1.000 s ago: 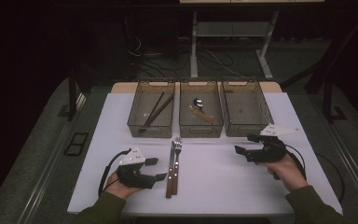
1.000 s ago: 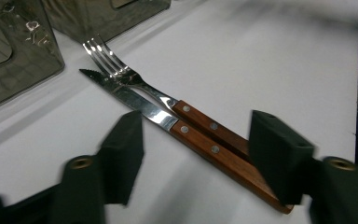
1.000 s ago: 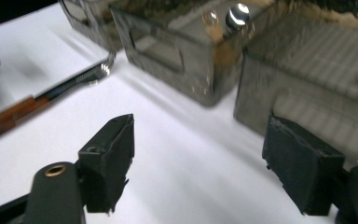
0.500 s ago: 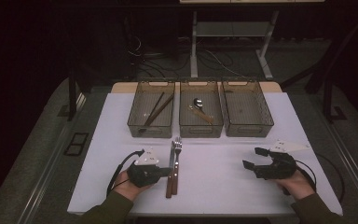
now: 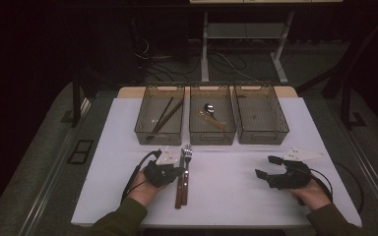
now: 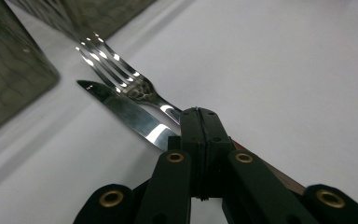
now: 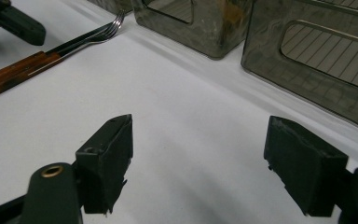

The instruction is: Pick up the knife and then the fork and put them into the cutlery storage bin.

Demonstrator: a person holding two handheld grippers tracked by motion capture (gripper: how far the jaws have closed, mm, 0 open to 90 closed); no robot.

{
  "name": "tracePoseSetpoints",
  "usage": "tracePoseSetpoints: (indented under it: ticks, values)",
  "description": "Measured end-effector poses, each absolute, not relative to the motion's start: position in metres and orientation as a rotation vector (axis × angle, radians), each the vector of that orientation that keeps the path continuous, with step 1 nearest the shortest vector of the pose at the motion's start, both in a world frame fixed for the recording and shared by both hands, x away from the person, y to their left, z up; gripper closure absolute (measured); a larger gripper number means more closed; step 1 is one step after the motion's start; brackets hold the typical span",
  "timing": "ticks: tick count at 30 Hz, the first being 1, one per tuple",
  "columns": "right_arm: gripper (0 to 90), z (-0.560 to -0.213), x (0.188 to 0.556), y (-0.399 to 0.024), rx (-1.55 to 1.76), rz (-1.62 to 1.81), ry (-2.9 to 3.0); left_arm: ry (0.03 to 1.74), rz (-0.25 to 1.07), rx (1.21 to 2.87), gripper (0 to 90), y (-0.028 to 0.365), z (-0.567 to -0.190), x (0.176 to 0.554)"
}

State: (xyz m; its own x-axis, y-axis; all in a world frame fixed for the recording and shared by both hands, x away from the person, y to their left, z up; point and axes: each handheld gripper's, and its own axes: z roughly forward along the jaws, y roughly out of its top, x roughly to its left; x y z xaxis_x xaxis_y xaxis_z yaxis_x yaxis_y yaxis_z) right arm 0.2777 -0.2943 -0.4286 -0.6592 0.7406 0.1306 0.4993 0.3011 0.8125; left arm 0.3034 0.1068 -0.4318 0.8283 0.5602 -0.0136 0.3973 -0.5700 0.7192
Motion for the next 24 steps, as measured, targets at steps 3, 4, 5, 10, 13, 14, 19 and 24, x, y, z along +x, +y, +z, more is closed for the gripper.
tracePoseSetpoints:
  ticks: [3, 4, 5, 10, 13, 14, 19, 24]
  values:
    - [24.0, -0.429, 0.278, -0.295, 1.128, 1.288, 2.302, 0.714, 0.296, 2.255, 89.2, 0.102, -0.433, 0.313]
    - [24.0, -0.428, 0.278, -0.295, 1.127, 1.287, 2.303, 0.727, 0.293, 2.25, 89.2, 0.1, -0.434, 0.316]
    - [24.0, -0.428, 0.278, -0.295, 1.126, 1.29, 2.302, 0.74, 0.302, 2.261, 89.2, 0.098, -0.436, 0.319]
    - [24.0, -0.428, 0.277, -0.296, 1.123, 1.291, 2.295, 0.764, 0.307, 2.286, 89.2, 0.095, -0.441, 0.328]
    - [24.0, -0.428, 0.277, -0.296, 1.12, 1.292, 2.294, 0.774, 0.306, 2.282, 89.2, 0.092, -0.442, 0.33]
    - [24.0, -0.428, 0.277, -0.297, 1.12, 1.292, 2.294, 0.77, 0.302, 2.281, 89.2, 0.091, -0.443, 0.331]
    - [24.0, -0.427, 0.277, -0.296, 1.118, 1.292, 2.292, 0.771, 0.306, 2.279, 89.3, 0.088, -0.444, 0.333]
    - [24.0, -0.427, 0.278, -0.296, 1.116, 1.292, 2.291, 0.762, 0.286, 2.272, 89.2, 0.082, -0.445, 0.334]
